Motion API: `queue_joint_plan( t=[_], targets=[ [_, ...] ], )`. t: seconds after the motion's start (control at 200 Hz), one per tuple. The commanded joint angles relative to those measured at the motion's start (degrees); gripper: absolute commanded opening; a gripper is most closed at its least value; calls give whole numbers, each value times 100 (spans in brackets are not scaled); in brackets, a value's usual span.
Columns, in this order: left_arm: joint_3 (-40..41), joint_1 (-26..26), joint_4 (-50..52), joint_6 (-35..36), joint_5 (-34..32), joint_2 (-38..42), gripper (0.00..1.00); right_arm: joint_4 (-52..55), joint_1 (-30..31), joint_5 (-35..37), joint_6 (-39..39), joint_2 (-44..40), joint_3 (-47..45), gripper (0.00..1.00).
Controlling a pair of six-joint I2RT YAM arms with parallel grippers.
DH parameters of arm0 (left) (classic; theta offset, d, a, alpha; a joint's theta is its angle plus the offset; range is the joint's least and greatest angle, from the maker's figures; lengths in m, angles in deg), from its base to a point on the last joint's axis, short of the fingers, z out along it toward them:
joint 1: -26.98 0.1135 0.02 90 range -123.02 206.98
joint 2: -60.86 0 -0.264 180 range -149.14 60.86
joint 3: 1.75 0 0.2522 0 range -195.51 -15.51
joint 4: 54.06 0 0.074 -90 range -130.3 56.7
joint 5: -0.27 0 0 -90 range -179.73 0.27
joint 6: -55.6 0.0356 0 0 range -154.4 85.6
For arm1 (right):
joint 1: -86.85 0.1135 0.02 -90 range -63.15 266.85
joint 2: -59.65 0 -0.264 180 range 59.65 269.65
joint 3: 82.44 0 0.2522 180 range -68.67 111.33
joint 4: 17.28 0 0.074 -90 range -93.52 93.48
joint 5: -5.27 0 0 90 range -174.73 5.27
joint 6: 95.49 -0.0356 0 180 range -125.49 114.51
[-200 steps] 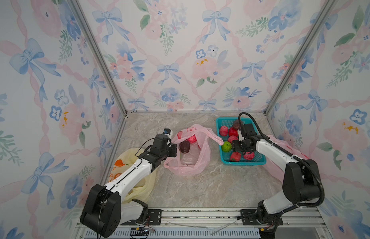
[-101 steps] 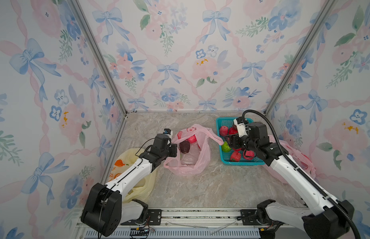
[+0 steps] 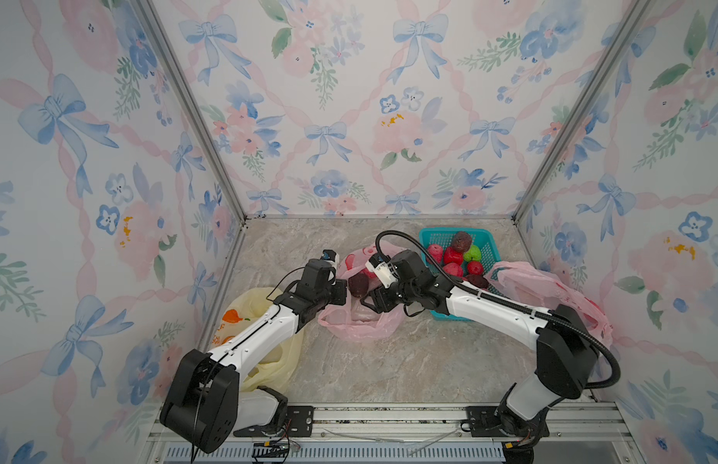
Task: Untie the knot of a plastic bag & take out the apple
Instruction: Pick up the apple from the plastic bag.
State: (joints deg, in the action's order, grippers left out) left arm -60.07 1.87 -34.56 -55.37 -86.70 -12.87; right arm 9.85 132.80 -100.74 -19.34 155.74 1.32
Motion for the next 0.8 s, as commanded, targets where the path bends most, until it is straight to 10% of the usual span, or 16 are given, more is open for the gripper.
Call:
queue_joint_plan(
  t=[0.0, 0.28, 0.79],
  targets=[
    [-53, -30, 5, 66, 69, -28, 0, -360, 92, 606, -371, 420, 581, 64],
    [-106, -37, 41, 102, 64, -26, 0, 100, -36, 1845, -453, 1487, 1521, 71],
    [-220, -35, 41, 111, 135, -117, 0, -28, -117, 1523, -817, 2242, 1938, 83]
  ],
)
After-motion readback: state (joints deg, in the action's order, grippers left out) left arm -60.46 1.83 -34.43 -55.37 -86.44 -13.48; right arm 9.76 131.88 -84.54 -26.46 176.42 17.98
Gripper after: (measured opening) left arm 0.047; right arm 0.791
